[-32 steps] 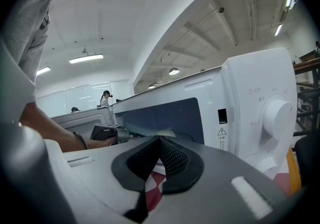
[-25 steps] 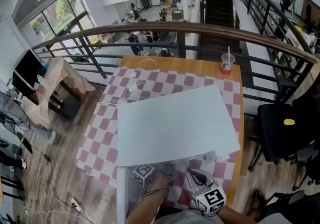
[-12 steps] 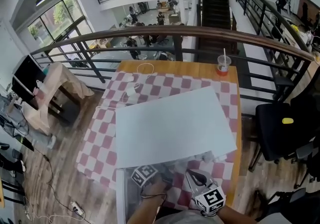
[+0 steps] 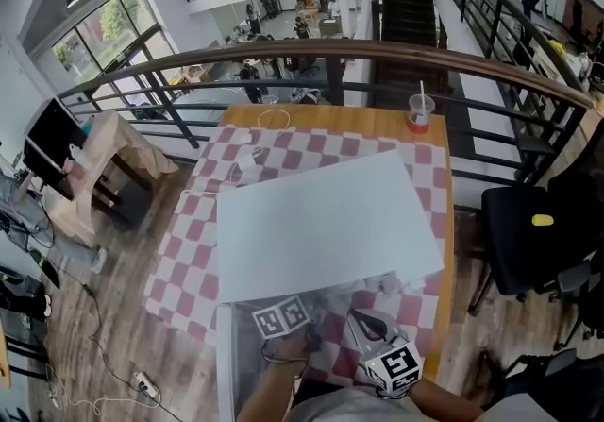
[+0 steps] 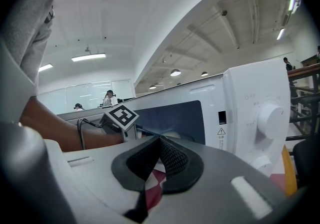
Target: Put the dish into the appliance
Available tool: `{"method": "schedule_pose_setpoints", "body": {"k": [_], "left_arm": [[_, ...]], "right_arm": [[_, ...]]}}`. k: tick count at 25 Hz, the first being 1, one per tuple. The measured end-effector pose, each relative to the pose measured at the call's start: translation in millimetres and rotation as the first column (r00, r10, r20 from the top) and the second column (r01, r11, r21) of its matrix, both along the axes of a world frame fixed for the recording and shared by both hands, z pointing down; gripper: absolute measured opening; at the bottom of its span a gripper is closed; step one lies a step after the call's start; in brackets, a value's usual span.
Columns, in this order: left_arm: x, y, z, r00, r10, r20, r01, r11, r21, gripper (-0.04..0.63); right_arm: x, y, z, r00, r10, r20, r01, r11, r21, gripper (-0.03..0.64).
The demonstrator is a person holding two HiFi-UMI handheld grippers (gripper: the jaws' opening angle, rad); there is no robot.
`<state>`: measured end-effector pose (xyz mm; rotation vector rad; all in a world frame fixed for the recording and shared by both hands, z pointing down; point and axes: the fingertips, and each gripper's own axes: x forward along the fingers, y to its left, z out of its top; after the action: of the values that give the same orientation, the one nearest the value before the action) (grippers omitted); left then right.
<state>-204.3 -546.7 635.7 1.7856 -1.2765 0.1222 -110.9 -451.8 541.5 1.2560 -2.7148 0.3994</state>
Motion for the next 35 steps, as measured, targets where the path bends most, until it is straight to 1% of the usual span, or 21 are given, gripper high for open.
{"method": "schedule_pose_setpoints", "body": {"k": [2, 3, 5, 7, 11, 16, 20, 22, 25, 29, 31, 35], "left_arm": [[2.4, 2.9, 3.5, 0.995, 0.044, 0.092, -0.044, 0.999, -0.003, 0.342], [3.4, 4.0, 5.4, 0.988, 0.067, 0.141, -0.066, 0.998, -0.007, 0.344], [4.7, 6.3, 8.9, 0.967, 0.108, 0.233, -0.107, 0.994, -0.015, 0.350], [4.8, 9.3, 11.4, 0.946, 0.132, 0.296, -0.133, 0.991, -0.018, 0.351], [4.8, 15.0, 15.8, 0.914, 0.156, 0.375, -0.156, 0.987, -0.032, 0.351], [5.3, 21.4, 20.3, 0.870, 0.183, 0.457, -0.167, 0.983, -0.075, 0.350], [4.5, 29.1, 21.3, 0.829, 0.219, 0.514, -0.174, 0.975, -0.134, 0.337], [3.7, 34.4, 20.8, 0.818, 0.226, 0.529, -0.166, 0.973, -0.159, 0.330], [-0.2, 42.7, 20.3, 0.816, 0.212, 0.538, -0.146, 0.976, -0.162, 0.318], [-2.4, 52.3, 17.2, 0.841, 0.167, 0.514, -0.118, 0.985, -0.126, 0.310], [-4.2, 58.3, 12.3, 0.854, 0.131, 0.504, -0.101, 0.991, -0.087, 0.297], [-5.9, 79.1, -7.6, 0.895, 0.043, 0.444, -0.061, 0.998, 0.027, 0.273]], "right_arm": [[1.0, 0.9, 0.1, 1.000, -0.001, -0.003, 0.001, 1.000, 0.004, -0.002], [1.3, 1.3, 0.3, 1.000, -0.001, -0.005, 0.001, 1.000, 0.006, -0.002], [1.8, 2.7, 0.0, 1.000, 0.000, -0.008, 0.000, 1.000, 0.011, -0.002], [2.4, 5.3, -0.4, 1.000, 0.000, -0.015, 0.000, 1.000, 0.018, -0.002], [6.4, 12.1, -0.2, 1.000, 0.000, -0.028, 0.000, 1.000, 0.026, -0.002], [13.5, 20.7, 3.0, 0.999, 0.004, -0.045, -0.003, 1.000, 0.025, -0.002], [18.7, 27.9, 3.7, 0.999, 0.011, -0.053, -0.009, 1.000, 0.023, -0.002], [20.8, 32.1, 3.5, 0.998, 0.011, -0.057, -0.010, 1.000, 0.023, -0.002], [22.7, 38.3, 5.2, 0.998, 0.009, -0.062, -0.007, 1.000, 0.025, -0.002], [26.1, 42.0, 4.0, 0.998, 0.008, -0.061, -0.006, 0.999, 0.033, -0.002], [27.2, 44.4, 4.7, 0.998, 0.005, -0.063, -0.003, 0.999, 0.035, -0.002], [29.4, 50.6, 3.3, 0.998, -0.001, -0.071, 0.005, 0.999, 0.046, -0.002]]}}
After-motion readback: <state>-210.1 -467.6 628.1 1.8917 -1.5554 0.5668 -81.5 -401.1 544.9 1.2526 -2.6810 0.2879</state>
